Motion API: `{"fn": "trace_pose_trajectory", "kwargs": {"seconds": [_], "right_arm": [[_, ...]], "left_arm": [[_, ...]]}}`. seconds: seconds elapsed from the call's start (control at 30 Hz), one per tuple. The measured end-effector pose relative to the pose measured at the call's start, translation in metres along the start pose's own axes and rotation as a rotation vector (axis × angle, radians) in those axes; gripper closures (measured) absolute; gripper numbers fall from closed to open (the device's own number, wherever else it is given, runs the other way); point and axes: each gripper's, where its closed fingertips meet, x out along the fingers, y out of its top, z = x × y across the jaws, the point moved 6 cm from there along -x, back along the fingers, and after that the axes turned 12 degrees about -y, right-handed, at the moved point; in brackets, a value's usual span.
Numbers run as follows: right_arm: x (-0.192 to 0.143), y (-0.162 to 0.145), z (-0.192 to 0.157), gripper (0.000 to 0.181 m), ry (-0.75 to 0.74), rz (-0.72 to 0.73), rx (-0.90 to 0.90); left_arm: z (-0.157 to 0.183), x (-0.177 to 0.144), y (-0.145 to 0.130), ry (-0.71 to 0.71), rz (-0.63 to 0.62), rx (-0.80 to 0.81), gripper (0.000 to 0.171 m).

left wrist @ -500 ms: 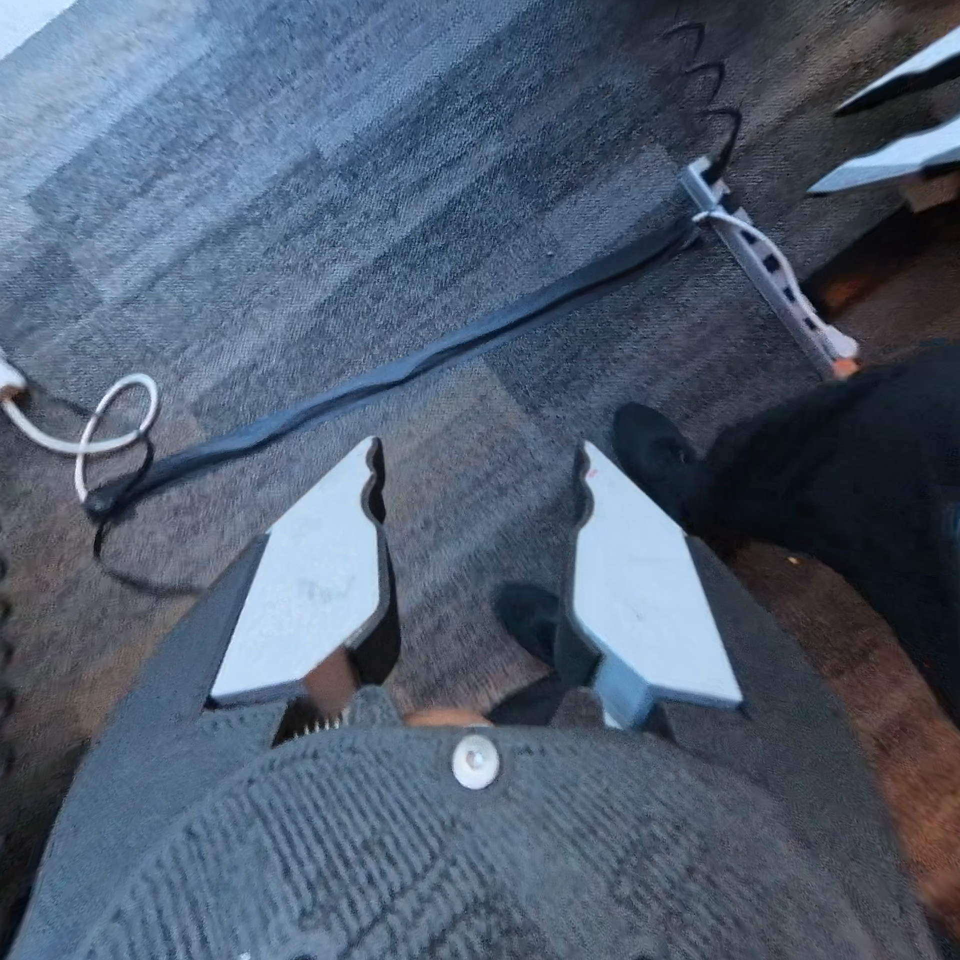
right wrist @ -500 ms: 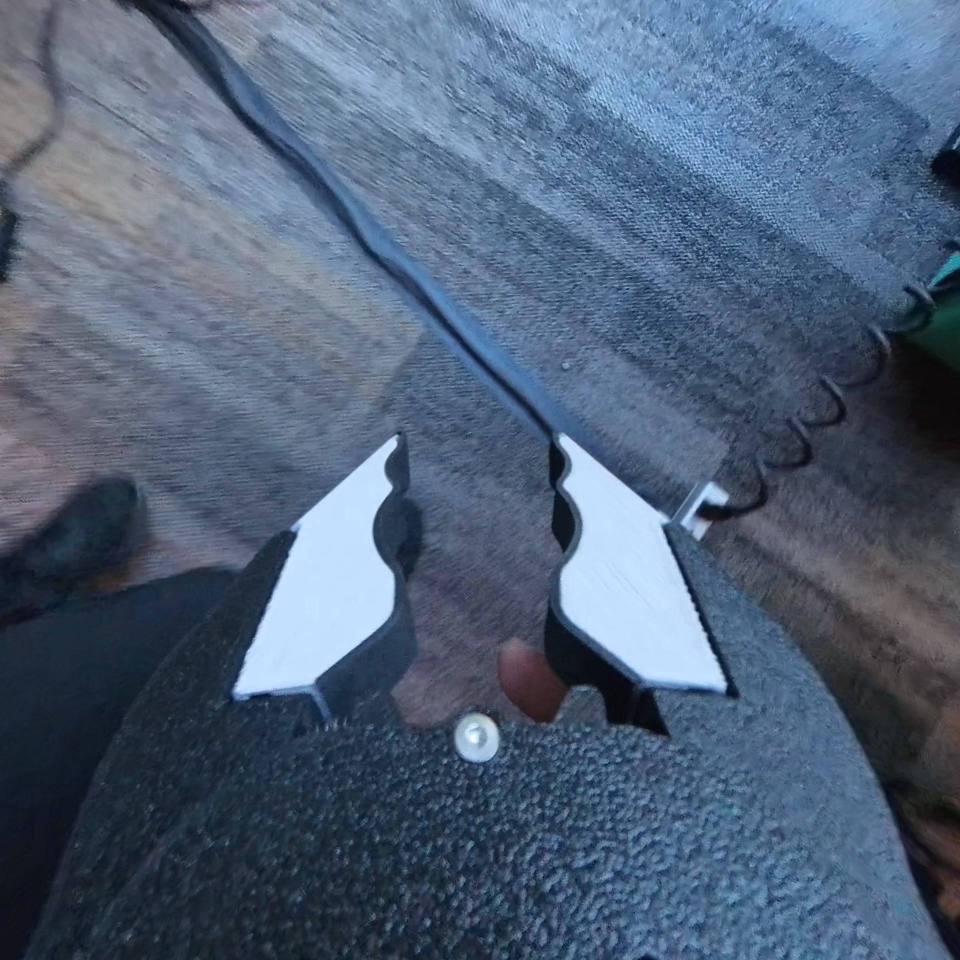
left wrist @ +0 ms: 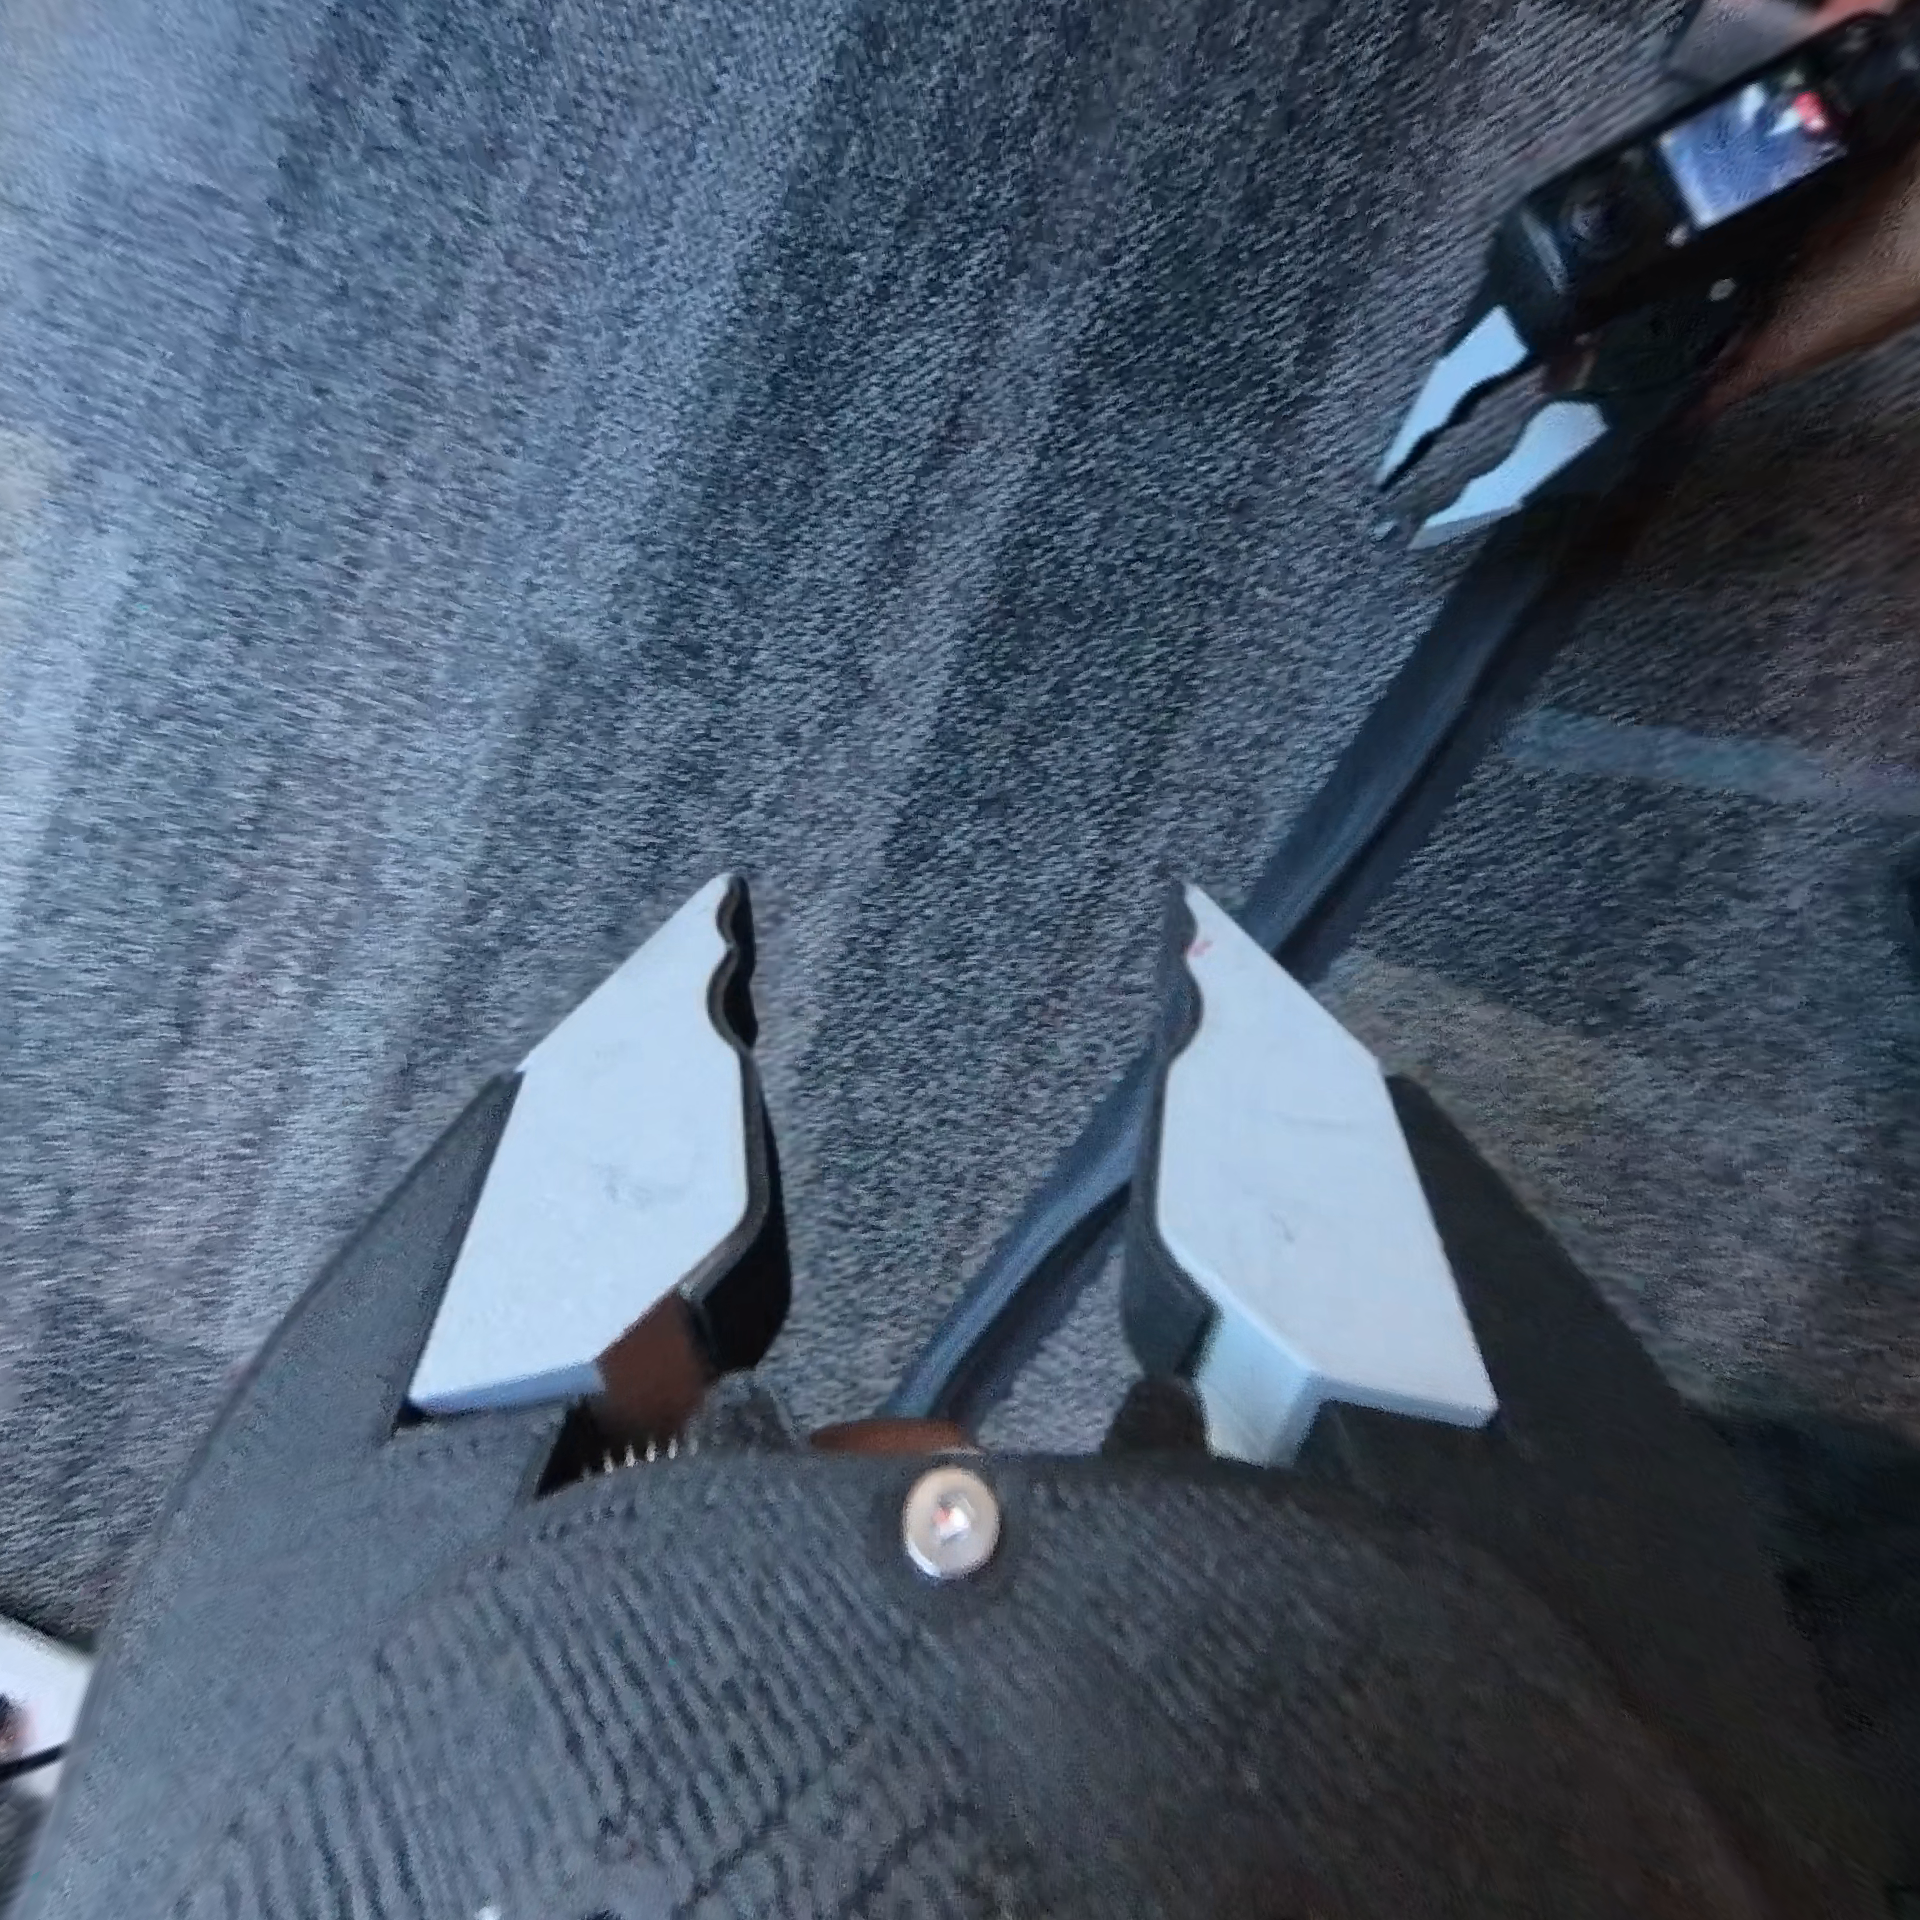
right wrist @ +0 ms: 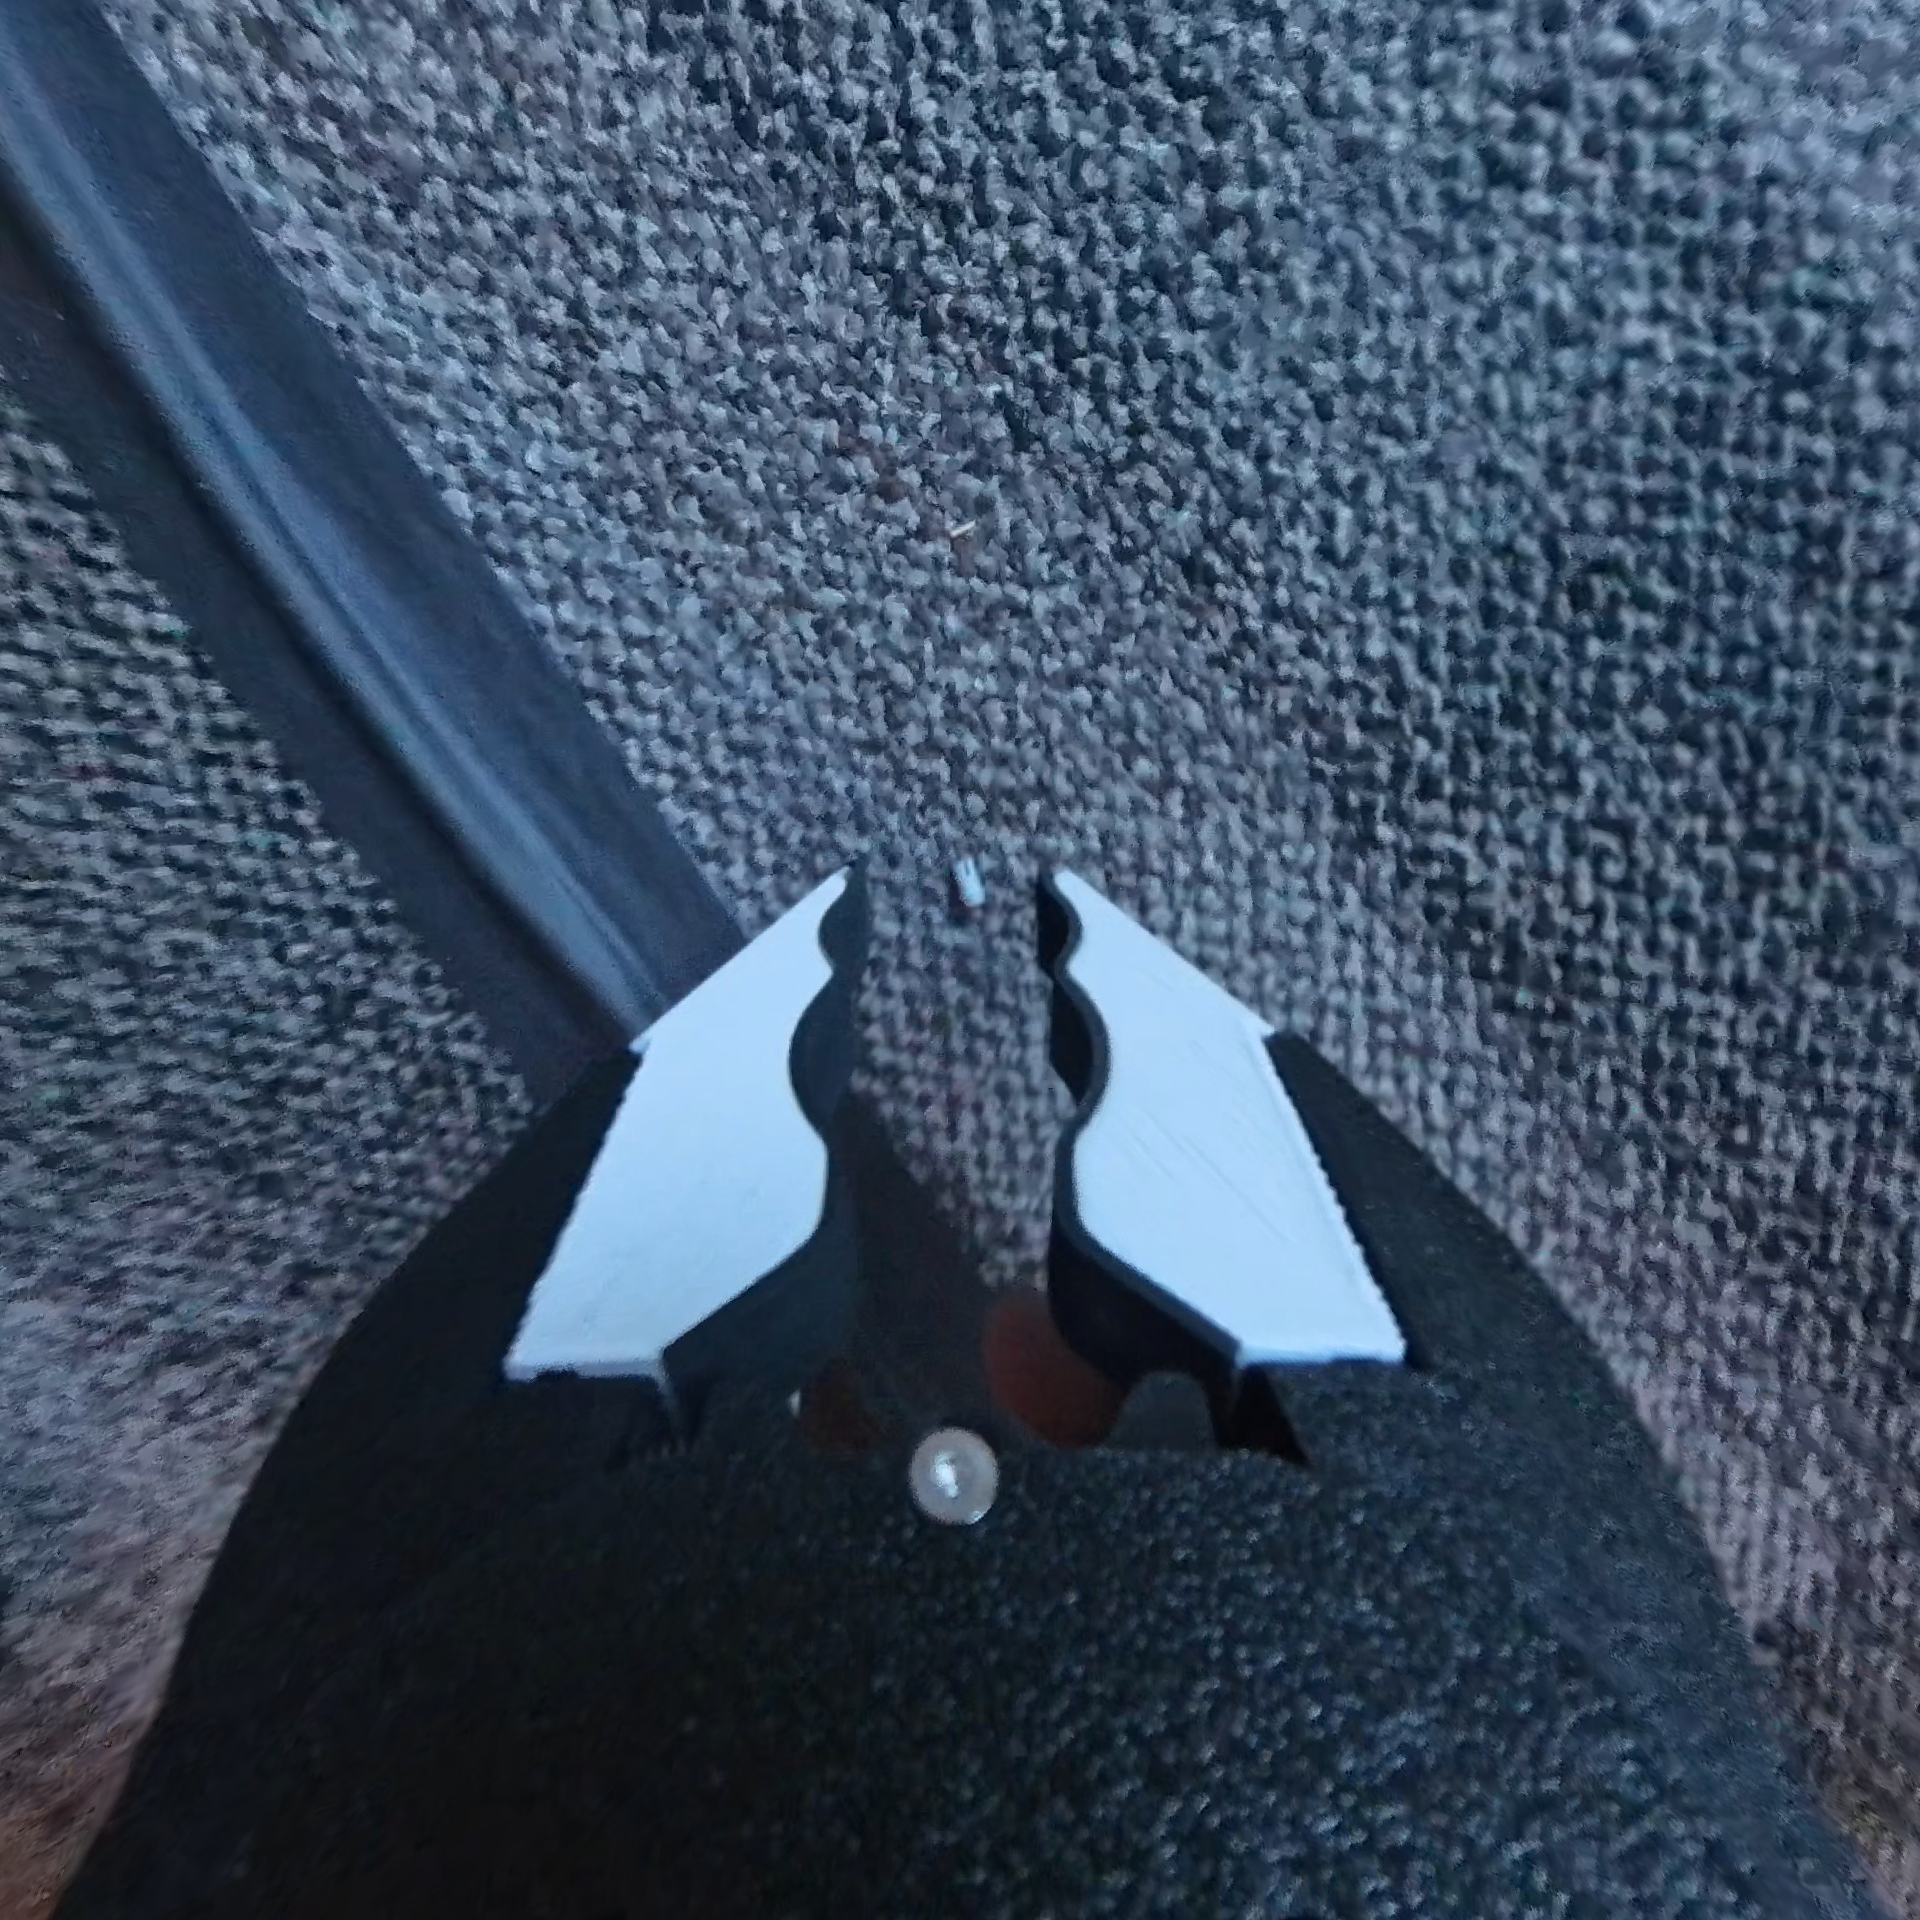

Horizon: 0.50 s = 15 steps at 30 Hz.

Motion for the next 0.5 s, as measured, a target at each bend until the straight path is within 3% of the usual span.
{"fn": "trace_pose_trajectory", "kwargs": {"seconds": [0.13, 0.33, 0.5], "right_arm": [[0.025, -0.002, -0.004, 0.157, 0.026, 0.014, -0.052], [0.020, -0.016, -0.007, 0.165, 0.050, 0.063, -0.070], [0.021, -0.016, 0.000, 0.176, 0.098, 0.043, 0.002]], "left_arm": [[-0.013, -0.012, -0.007, 0.046, 0.017, 0.039, 0.095], [-0.018, -0.021, -0.033, 0.085, -0.013, 0.058, 0.095], [-0.025, -0.020, -0.034, 0.067, -0.005, 0.029, 0.095]]}}
